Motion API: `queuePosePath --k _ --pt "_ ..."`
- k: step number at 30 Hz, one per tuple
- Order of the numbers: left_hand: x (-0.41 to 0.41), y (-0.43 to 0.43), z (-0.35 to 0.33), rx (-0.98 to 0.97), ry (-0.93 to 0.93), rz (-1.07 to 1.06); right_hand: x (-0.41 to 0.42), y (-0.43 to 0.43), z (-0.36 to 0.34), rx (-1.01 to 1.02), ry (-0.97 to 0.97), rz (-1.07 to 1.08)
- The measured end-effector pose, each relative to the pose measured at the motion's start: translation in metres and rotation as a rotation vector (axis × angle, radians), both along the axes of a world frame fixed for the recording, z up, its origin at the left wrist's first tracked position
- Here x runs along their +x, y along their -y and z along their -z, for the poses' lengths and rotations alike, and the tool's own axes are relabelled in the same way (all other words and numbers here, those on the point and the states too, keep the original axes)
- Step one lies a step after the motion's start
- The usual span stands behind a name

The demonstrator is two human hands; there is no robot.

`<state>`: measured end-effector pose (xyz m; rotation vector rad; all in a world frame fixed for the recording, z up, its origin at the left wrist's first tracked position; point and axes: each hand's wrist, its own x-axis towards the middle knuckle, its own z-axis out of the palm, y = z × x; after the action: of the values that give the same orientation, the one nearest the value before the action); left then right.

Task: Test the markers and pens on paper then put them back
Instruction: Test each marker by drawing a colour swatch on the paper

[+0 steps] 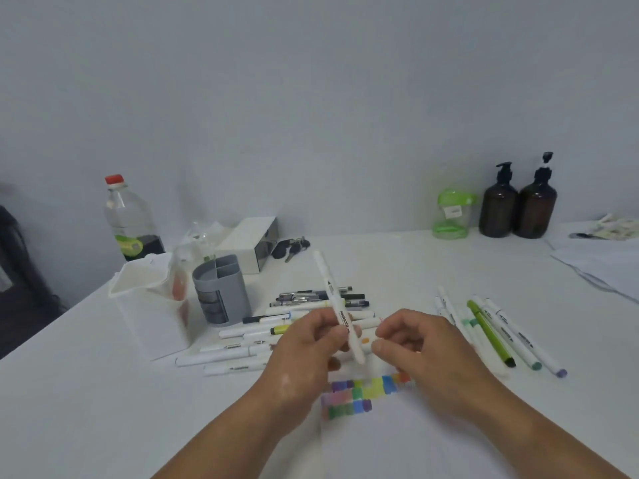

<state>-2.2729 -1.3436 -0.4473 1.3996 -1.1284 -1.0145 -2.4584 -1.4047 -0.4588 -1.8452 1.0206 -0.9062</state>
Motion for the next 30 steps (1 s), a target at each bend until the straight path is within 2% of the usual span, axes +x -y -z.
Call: queuePosePath --k 3,8,11,14,15,16,18,20,24,26,30 --pt "-0.003 0.015 0.013 0.004 -0.161 0.046 0.001 0.004 0.009 0.094 0.046 -0.070" --pt "0.007 0.019 0.026 -0.076 -0.240 0.176 0.003 0.009 0.012 0.211 0.194 -0.112" --pt "0.019 0.019 0.024 -0.152 -0.342 0.143 -0.005 0.011 0.011 0.248 0.301 -0.070" --pt "0.037 0.014 0.016 -0.204 -0.415 0.087 -0.019 0.017 0.010 0.242 0.330 -0.003" --pt "0.042 0.012 0.013 -0.206 -0.356 0.085 -0.023 0.019 0.010 0.235 0.331 0.017" --pt "0.044 0.010 0.012 -0.200 -0.214 0.084 -0.025 0.020 0.010 0.232 0.341 0.035" --pt "0.043 0.007 0.014 -0.185 0.193 0.072 -0.028 0.020 0.010 0.231 0.378 0.055" --pt "0.037 0.005 0.017 -0.192 0.444 0.095 -0.026 0.017 0.009 0.219 0.383 0.044" --pt "0.025 -0.001 0.020 -0.159 0.472 0.233 -0.019 0.008 0.007 0.236 0.415 0.008" --pt "0.023 -0.002 0.020 -0.154 0.574 0.246 -0.015 0.004 0.007 0.277 0.476 -0.017" --pt "0.020 -0.001 0.020 -0.145 0.597 0.276 -0.009 -0.003 0.008 0.343 0.481 -0.101"
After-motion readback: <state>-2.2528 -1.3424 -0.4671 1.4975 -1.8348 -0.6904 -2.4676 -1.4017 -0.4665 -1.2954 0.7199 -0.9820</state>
